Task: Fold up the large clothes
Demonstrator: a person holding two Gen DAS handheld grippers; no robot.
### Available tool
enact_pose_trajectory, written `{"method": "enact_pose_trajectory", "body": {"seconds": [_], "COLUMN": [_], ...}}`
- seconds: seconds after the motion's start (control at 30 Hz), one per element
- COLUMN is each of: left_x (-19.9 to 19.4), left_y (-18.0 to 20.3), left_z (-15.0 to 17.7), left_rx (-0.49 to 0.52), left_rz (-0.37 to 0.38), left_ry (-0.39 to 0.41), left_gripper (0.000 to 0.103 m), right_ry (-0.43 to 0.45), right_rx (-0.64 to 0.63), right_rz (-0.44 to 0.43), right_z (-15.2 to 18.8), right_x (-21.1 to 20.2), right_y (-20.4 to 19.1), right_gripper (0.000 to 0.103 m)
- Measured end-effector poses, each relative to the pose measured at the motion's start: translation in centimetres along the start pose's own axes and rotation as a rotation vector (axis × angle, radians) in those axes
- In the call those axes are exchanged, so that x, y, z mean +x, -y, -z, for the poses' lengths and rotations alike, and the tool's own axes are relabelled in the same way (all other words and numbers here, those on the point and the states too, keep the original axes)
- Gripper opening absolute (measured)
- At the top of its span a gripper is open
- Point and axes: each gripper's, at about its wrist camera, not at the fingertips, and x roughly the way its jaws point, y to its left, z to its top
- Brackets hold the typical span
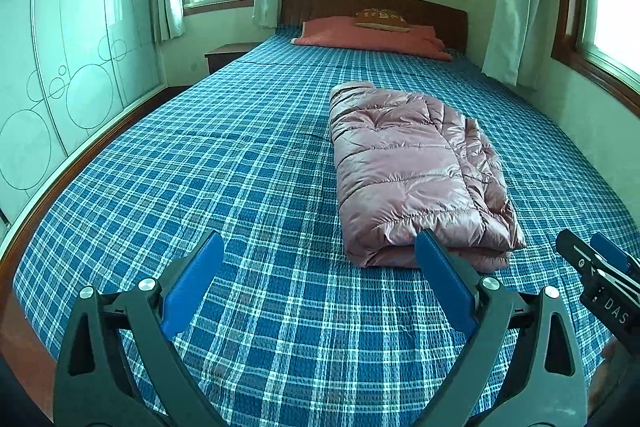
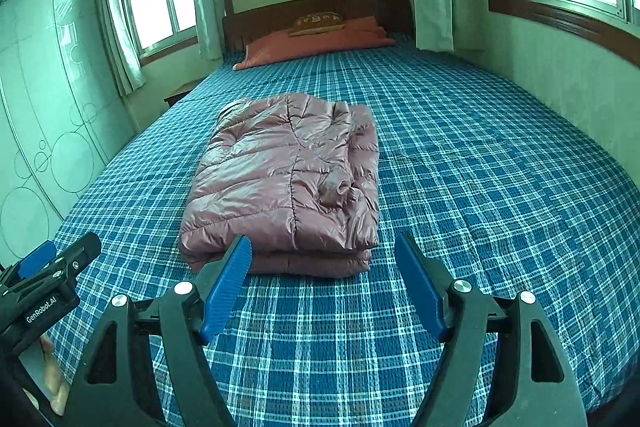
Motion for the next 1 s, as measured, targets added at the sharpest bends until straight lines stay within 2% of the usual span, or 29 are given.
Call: {"method": "enact_pose_trajectory", "body": {"seconds": [1.0], "left_x": [-0.25], "left_y": [0.31], "left_z": [0.07], "left_rx": [0.003], "left_rz": [0.005], "left_ry": [0.000], "left_gripper": [0.096], "right_ry": [0.020], "right_rx": [-0.013], "right_rz": [0.004], "right_z": [0.05], "right_x": [-0.17], "right_y": [-0.47], "right_gripper": [0.073]}}
